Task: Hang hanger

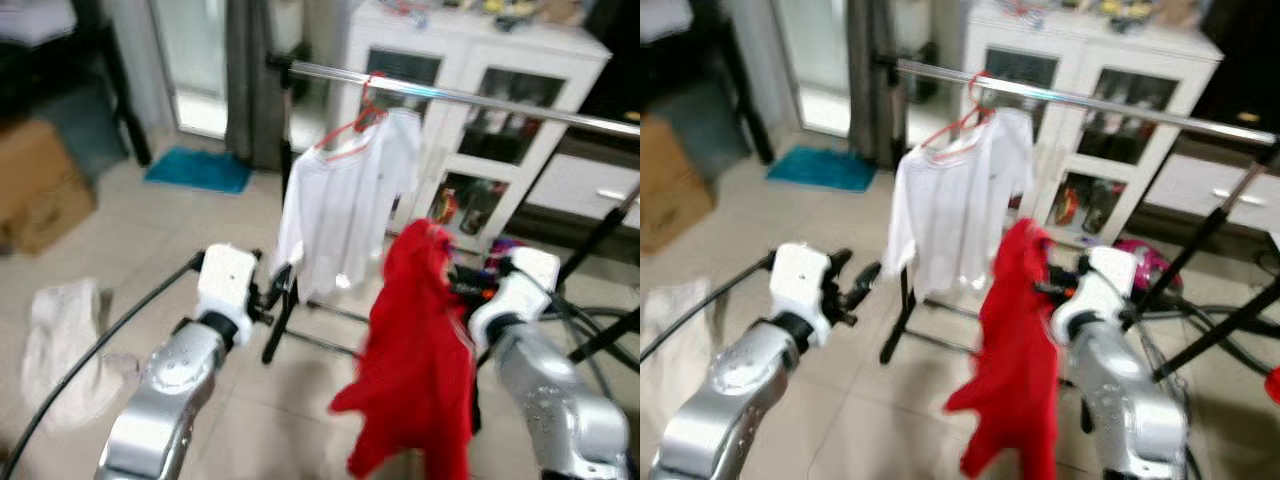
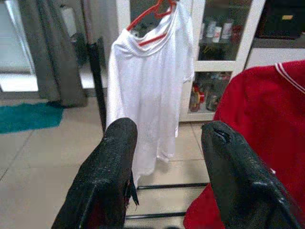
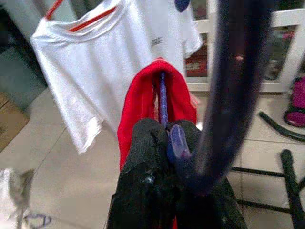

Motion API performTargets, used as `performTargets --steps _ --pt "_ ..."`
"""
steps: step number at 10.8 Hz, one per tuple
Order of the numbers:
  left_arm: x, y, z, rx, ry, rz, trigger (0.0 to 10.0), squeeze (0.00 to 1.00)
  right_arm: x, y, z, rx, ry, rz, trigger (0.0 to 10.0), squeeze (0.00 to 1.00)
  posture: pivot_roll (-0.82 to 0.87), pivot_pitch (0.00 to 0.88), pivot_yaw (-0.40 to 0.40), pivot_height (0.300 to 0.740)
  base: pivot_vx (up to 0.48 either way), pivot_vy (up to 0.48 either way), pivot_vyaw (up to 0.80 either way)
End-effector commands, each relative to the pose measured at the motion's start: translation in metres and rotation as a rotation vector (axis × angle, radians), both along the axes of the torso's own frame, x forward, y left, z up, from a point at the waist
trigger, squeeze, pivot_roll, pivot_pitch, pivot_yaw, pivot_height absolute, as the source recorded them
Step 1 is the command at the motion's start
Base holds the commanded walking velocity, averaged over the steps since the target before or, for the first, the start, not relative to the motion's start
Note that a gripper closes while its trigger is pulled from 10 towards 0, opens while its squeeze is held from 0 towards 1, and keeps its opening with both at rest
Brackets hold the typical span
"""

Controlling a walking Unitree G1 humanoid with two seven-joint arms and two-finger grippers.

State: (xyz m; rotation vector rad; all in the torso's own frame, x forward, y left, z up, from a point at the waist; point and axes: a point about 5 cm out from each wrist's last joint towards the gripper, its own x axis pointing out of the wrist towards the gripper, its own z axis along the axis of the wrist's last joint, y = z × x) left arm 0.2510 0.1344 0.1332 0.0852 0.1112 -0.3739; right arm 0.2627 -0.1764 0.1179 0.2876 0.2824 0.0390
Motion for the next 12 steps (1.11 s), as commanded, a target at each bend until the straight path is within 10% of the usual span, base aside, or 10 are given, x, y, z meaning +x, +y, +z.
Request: performTargets --steps 1,12 --pt "0.001 -0.002 0.001 -0.011 -0.005 -0.010 10.0 0.00 0.003 -0.002 0.013 -0.021 -0.077 0.009 10.0 0.00 0.08 0.033 -0.063 0.740 0.000 0.000 0.00" --pt "0.011 0.001 0.006 -0.052 -0.013 -0.037 10.0 0.00 0.023 0.011 0.029 -0.039 -0.199 0.052 10.0 0.00 0.09 0.000 -0.021 0.740 0.302 0.000 -0.14"
